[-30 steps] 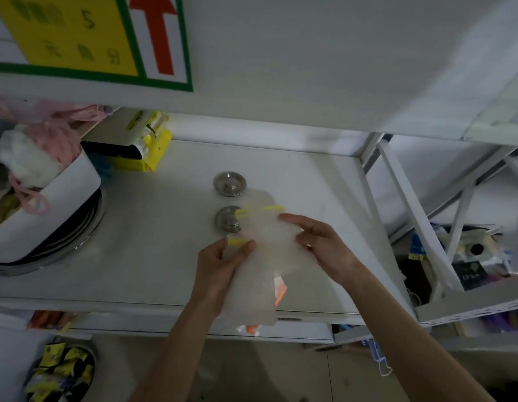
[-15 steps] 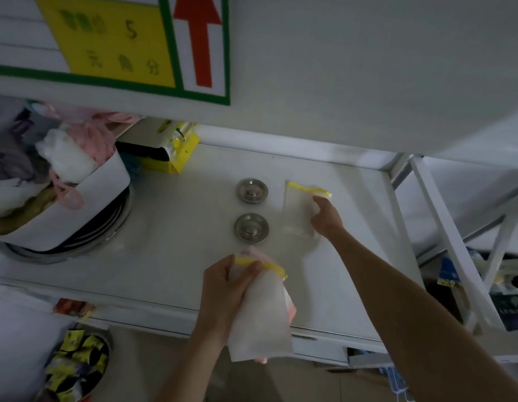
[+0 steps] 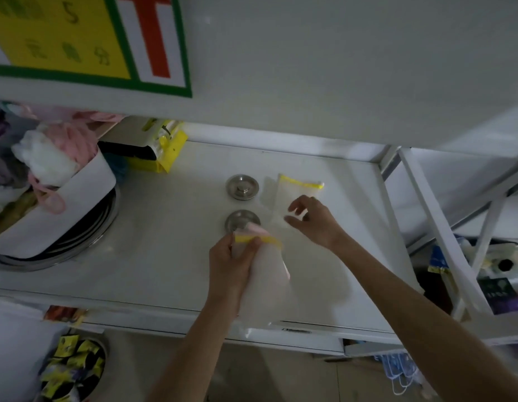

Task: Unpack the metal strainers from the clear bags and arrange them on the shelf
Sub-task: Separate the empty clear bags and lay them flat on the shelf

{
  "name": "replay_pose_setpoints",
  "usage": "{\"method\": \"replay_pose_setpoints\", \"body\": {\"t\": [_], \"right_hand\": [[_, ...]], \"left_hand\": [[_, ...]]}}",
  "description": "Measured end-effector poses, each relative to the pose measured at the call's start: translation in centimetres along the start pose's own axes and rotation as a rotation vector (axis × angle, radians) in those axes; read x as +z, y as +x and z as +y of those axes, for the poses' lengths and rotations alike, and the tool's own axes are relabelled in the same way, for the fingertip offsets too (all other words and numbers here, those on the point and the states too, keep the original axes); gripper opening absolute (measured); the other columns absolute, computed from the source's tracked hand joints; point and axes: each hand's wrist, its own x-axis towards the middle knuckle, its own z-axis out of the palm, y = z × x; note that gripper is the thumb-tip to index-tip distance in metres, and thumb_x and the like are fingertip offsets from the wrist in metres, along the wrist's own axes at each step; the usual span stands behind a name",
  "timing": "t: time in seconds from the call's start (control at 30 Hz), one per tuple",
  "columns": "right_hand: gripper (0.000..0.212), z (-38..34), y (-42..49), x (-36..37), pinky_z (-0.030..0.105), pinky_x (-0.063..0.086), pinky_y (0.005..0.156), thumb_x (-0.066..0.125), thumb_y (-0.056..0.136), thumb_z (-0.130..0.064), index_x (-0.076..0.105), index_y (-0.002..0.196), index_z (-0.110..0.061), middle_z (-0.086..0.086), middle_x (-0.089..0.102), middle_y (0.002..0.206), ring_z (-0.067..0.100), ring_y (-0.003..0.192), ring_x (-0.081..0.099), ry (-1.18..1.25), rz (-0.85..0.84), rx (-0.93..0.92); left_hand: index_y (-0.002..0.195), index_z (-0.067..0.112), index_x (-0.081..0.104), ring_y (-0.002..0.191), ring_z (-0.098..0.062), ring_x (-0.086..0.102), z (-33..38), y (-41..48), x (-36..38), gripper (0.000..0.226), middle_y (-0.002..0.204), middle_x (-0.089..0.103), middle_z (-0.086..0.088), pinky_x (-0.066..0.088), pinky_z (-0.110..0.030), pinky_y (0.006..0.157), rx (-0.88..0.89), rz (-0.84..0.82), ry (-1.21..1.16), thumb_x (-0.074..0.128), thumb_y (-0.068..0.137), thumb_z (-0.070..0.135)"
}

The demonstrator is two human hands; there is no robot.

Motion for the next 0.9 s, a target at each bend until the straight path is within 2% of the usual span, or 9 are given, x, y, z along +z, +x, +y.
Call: {"method": "replay_pose_setpoints", "body": {"t": [0.1,0.2,0.3,0.43,0.5,0.6,0.67,0.8,0.9], "right_hand": [[0.037,-2.9,-4.2,-1.3,0.022,0.045,0.057,0.051,0.092,-0.039,0.066,0.078,-0.009,-0.002,0.066,0.068,0.008,0.052,0.055,0.129,-0.173,0.059],[0.053,-3.9,-6.8,-2.0,0.013,0.043,0.05,0.042,0.095,-0.046,0.07,0.081,-0.003,0.001,0.068,0.064,0.01,0.049,0.057,0.2,-0.343,0.157],[0.046,-3.7,-7.7,-1.8,0.015,0.044,0.054,0.045,0.094,-0.043,0.068,0.083,-0.004,-0.001,0.065,0.064,0.008,0.05,0.055,0.21,-0.35,0.171],[0.036,-3.3,-8.2,-1.8,0.025,0.037,0.063,0.052,0.091,-0.042,0.055,0.065,-0.017,-0.005,0.051,0.06,0.009,0.055,0.046,0.278,-0.366,0.241],[0.028,-3.2,-8.6,-1.8,0.02,0.037,0.061,0.06,0.088,-0.037,0.055,0.066,-0.02,-0.009,0.05,0.063,0.005,0.057,0.046,0.373,-0.347,0.226],[0.025,-3.1,-8.9,-1.7,0.012,0.04,0.059,0.069,0.083,-0.024,0.054,0.064,-0.018,-0.01,0.054,0.066,-0.002,0.057,0.049,0.453,-0.187,0.09],[0.021,-3.4,-9.2,-1.7,0.019,0.045,0.063,0.066,0.086,-0.019,0.055,0.074,-0.006,-0.004,0.061,0.072,0.002,0.065,0.057,0.542,-0.149,0.052],[0.018,-3.8,-9.8,-1.9,0.027,0.051,0.076,0.051,0.094,-0.01,0.049,0.088,0.007,0.01,0.062,0.086,0.017,0.081,0.068,0.807,-0.236,0.071],[0.023,-3.8,-10.1,-2.4,0.025,0.056,0.076,0.042,0.094,-0.005,0.065,0.09,-0.007,0.003,0.071,0.091,0.02,0.09,0.07,0.992,-0.318,0.111]], "left_hand": [[0.07,0.02,0.06,0.064,-0.014,0.053,0.1,0.7,1.4,0.021,0.066,0.059,0.004,0.047,-0.029,0.058,0.041,0.073,0.036,0.076,0.085,0.021],[0.088,0.014,0.067,0.074,-0.022,0.06,0.2,1.1,2.5,0.033,0.084,0.07,-0.009,0.056,-0.042,0.072,0.077,0.126,0.099,0.07,0.075,0.043],[0.1,0.014,0.068,0.088,-0.029,0.068,-0.3,1.3,3.2,0.043,0.094,0.073,-0.01,0.057,-0.048,0.079,0.125,0.115,0.106,0.066,0.073,0.048],[0.103,0.015,0.067,0.081,-0.018,0.067,-0.2,1.1,3.8,0.026,0.093,0.072,-0.004,0.054,-0.025,0.07,0.136,0.131,0.115,0.07,0.085,0.034],[0.104,0.014,0.067,0.073,-0.007,0.062,-0.1,1.0,4.0,0.02,0.09,0.071,-0.002,0.047,-0.014,0.06,0.127,0.145,0.1,0.07,0.089,0.026],[0.104,0.012,0.067,0.072,-0.012,0.061,-0.4,0.9,4.2,0.021,0.086,0.07,-0.003,0.049,-0.025,0.063,0.079,0.145,0.039,0.07,0.089,0.027],[0.1,0.007,0.067,0.072,-0.016,0.059,-0.5,0.7,4.3,0.021,0.081,0.067,-0.004,0.049,-0.031,0.065,-0.001,0.165,-0.024,0.07,0.09,0.025],[0.093,0.004,0.067,0.072,-0.016,0.052,-0.3,0.5,4.4,0.018,0.074,0.06,-0.004,0.045,-0.032,0.067,-0.132,0.172,-0.18,0.065,0.094,0.021],[0.101,0.002,0.071,0.081,-0.023,0.057,-0.6,0.8,3.9,0.027,0.087,0.066,-0.013,0.047,-0.038,0.076,-0.197,0.12,-0.323,0.067,0.092,0.028]]}}
